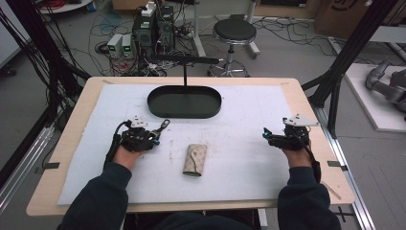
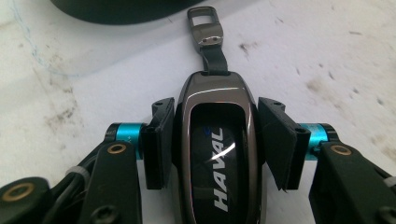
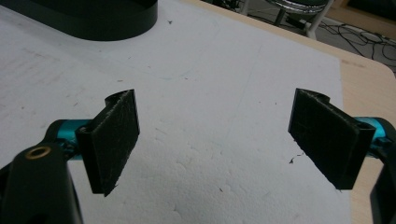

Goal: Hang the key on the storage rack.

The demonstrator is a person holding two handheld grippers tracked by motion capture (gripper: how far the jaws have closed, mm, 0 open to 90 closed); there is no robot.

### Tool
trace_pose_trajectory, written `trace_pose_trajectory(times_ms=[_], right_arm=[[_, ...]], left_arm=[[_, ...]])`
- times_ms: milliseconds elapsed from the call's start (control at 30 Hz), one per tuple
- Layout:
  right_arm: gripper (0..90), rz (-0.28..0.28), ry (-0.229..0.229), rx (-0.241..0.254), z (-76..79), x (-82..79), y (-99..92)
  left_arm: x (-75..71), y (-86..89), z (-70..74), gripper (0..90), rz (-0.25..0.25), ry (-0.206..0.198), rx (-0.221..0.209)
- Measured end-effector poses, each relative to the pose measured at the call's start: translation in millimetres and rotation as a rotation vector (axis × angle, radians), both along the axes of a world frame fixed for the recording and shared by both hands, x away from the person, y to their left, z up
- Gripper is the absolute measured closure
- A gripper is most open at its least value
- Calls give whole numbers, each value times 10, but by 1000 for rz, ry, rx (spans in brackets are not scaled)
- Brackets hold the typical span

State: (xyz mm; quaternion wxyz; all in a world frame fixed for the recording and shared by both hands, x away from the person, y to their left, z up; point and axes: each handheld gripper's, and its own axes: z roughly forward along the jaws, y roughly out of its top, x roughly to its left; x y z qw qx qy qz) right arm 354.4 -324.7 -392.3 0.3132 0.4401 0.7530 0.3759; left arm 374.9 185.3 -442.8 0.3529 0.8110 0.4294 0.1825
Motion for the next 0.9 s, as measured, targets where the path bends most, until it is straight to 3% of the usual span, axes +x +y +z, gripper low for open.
trace_pose_trajectory(times_ms=[67, 167, 233, 267, 300, 467, 533, 600, 633, 667, 700, 867, 900], right_arm=[[166, -4, 2, 1, -9, 5, -15], [167, 1, 6, -9, -14, 7, -9], [167, 3, 4, -7, -12, 4, -2], [167, 1, 3, -9, -10, 2, -2], [167, 2, 3, -8, -11, 3, -4], [167, 0, 1, -5, -4, -5, -6], [167, -1, 0, -5, 0, -9, -16], [167, -7, 0, -2, 2, -10, -17], [167, -5, 0, -1, 0, -7, -16], [167, -5, 3, -2, 0, -6, -11], [167, -5, 2, 1, -1, -3, -6], [168, 4, -1, -3, 1, 13, 17], [168, 6, -1, -4, 1, 16, 17]], left_arm=[[2, -21, -6, 475, 19, -3, -7], [51, -42, -46, 322, 60, -18, -4], [61, -31, -48, 365, 60, -19, -16], [55, -28, -40, 457, 58, -18, -13], [46, -25, -27, 486, 52, -23, -8], [50, -21, -5, 489, 62, -14, -8], [39, 29, 56, 489, 78, -36, -44], [18, 106, 230, 489, 93, -96, -117], [18, 106, 230, 489, 93, -96, -117], [37, 129, 363, 489, 83, -126, -131], [37, 129, 363, 489, 83, -126, -131], [152, 138, 724, 489, 64, -191, -185], [212, 133, 859, 489, 57, -208, -188]])
